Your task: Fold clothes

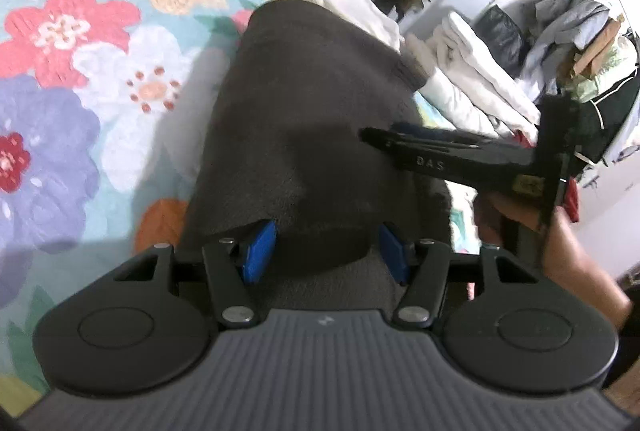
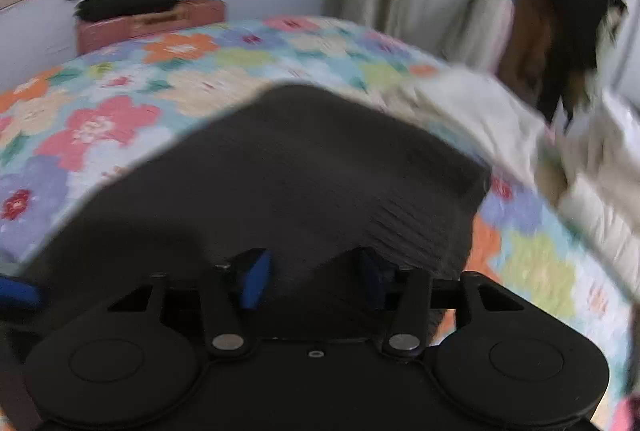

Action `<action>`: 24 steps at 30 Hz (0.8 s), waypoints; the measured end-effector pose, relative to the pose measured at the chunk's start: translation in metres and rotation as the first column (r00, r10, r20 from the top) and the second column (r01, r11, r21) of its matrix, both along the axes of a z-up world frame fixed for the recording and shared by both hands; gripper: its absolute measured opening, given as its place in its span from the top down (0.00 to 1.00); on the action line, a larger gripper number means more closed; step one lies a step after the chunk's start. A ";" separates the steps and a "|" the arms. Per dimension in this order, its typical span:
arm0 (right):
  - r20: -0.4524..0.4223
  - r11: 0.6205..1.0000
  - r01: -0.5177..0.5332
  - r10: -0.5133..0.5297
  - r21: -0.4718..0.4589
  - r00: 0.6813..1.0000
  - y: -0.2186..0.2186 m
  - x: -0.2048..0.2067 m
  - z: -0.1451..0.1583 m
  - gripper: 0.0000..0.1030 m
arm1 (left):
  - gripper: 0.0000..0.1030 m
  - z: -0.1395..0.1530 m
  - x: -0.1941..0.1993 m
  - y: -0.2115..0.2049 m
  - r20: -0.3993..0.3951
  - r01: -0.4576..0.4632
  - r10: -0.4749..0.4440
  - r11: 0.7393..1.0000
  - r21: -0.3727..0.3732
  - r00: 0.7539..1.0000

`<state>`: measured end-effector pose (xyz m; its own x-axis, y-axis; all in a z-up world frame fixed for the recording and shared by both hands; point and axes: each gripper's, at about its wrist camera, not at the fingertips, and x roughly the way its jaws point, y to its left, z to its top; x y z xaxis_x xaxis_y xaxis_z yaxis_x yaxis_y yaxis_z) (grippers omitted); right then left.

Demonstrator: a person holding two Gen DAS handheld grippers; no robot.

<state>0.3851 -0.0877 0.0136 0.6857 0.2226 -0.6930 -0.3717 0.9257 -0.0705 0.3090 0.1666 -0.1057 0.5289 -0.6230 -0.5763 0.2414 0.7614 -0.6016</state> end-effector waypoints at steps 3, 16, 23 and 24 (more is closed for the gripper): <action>-0.040 0.994 0.050 -0.046 0.097 0.998 -0.020 -0.001 0.000 0.46 | 0.38 0.000 0.000 0.003 0.005 -0.012 0.013 0.999 -0.051 1.000; -0.006 0.994 -0.087 0.087 -0.061 0.996 -0.004 -0.089 -0.011 0.39 | 0.37 0.002 0.002 0.009 -0.022 -0.022 0.021 0.999 -0.050 1.000; -0.242 0.969 0.091 -0.034 0.231 0.970 -0.060 -0.122 -0.035 0.39 | 0.36 0.013 -0.010 -0.013 0.020 0.026 -0.029 0.992 0.121 0.999; -0.264 0.956 0.117 -0.043 0.269 0.964 -0.066 -0.122 -0.038 0.38 | 0.36 0.014 -0.012 -0.015 0.023 0.026 -0.030 0.990 0.140 0.999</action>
<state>0.2634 -0.1533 -0.0241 0.5198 0.3839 -0.7632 -0.2670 0.9216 0.2817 0.2969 0.1514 -0.0915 0.5278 -0.5521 -0.6454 0.2774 0.8303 -0.4835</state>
